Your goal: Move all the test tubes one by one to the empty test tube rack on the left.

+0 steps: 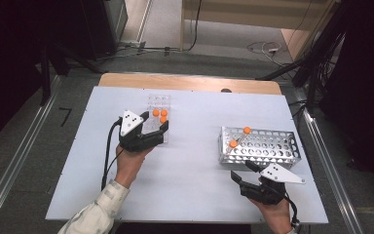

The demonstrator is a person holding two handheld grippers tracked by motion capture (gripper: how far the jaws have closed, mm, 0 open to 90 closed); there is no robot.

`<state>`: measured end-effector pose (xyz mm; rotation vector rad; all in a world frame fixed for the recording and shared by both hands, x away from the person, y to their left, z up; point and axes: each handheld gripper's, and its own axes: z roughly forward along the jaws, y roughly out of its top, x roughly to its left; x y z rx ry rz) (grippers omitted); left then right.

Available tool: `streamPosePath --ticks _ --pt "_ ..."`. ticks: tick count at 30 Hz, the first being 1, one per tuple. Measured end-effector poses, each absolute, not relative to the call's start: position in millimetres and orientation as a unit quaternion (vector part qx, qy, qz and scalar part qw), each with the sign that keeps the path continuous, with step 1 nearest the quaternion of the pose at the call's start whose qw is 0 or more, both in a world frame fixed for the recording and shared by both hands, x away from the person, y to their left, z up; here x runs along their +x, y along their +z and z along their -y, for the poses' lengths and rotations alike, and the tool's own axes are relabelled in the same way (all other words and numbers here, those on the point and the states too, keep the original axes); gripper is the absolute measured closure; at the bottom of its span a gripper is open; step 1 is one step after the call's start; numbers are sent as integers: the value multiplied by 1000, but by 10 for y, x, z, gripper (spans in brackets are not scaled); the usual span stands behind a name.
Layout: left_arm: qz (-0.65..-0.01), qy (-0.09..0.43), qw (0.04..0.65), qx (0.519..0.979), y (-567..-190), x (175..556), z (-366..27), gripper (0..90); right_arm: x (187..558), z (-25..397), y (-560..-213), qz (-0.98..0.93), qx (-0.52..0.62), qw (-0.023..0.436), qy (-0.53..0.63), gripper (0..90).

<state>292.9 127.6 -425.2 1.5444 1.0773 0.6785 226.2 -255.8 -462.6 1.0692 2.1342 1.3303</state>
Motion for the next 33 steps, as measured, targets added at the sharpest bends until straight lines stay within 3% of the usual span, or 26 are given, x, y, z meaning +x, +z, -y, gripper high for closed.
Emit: streamPosePath --ticks 15,33 --pt "-434 266 531 678 -4379 2654 -1210 169 2360 2624 -4588 -752 399 223 476 317" --pt "-437 271 522 680 -4501 2491 -1333 169 2649 2685 -4559 -727 427 254 474 342"
